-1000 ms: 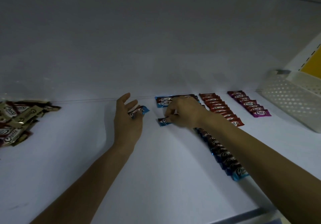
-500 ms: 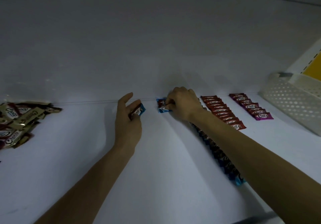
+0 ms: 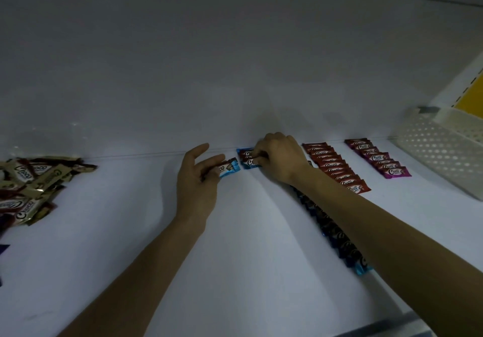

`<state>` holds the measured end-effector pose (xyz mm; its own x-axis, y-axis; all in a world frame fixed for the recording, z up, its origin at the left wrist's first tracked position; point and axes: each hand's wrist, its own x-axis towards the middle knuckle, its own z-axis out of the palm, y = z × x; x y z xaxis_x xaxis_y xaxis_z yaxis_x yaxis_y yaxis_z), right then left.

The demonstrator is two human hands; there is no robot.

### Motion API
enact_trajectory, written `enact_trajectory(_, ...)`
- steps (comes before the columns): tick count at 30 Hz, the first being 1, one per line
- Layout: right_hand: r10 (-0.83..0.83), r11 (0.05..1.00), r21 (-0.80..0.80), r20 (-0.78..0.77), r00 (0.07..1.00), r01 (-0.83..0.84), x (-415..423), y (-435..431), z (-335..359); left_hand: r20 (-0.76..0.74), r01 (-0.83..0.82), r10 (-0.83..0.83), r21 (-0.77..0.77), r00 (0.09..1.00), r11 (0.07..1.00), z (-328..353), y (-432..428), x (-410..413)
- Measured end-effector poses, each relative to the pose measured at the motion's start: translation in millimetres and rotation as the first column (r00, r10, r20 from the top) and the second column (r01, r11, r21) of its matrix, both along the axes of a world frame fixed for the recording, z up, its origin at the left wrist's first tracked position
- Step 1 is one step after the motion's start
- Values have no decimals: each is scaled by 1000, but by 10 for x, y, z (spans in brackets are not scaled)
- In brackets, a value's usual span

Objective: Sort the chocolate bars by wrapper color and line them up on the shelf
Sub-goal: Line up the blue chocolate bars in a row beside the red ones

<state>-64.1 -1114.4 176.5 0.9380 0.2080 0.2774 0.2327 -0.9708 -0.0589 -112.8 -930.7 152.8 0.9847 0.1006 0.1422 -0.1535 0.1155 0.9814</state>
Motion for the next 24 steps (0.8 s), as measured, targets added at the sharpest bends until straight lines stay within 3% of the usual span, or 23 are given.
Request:
enact_trajectory(2,22,998,64,47,999,-25,-26,16,3,-20,11,-12,-44,1000,999,6,4,7)
enact_trajectory(5,94,895,429,82,992,-120,-131,129,45,-33,13,-15,-77,999,997,18,-2,4)
enact_trajectory(6,149,855,486,99,984,-179,-178,176,57,-35,18,-21,-85,999,996,21,-8,0)
enact_trajectory(10,342,897,240,157,927,-371,-275,246,13,11,86,-85,-44,996,995,29,-28,-41)
enact_trajectory(12,332,883,294,156,930,-365,-310,242,12,55,119,-121,24,991,993,12,-41,-55)
enact_trajectory(15,235,871,409,139,962,-272,-345,164,60,93,112,-124,118,988,987,-15,-59,-57)
enact_trajectory(18,45,902,430,-38,998,-24,-297,-108,142,107,71,-93,187,990,980,-46,-66,-36)
enact_trajectory(21,-13,931,357,-167,986,72,-286,-227,115,115,67,-101,266,988,962,-41,-77,-54)
enact_trajectory(24,-29,975,215,-90,995,48,-269,-147,50,109,52,-87,292,990,955,-56,-77,-43)
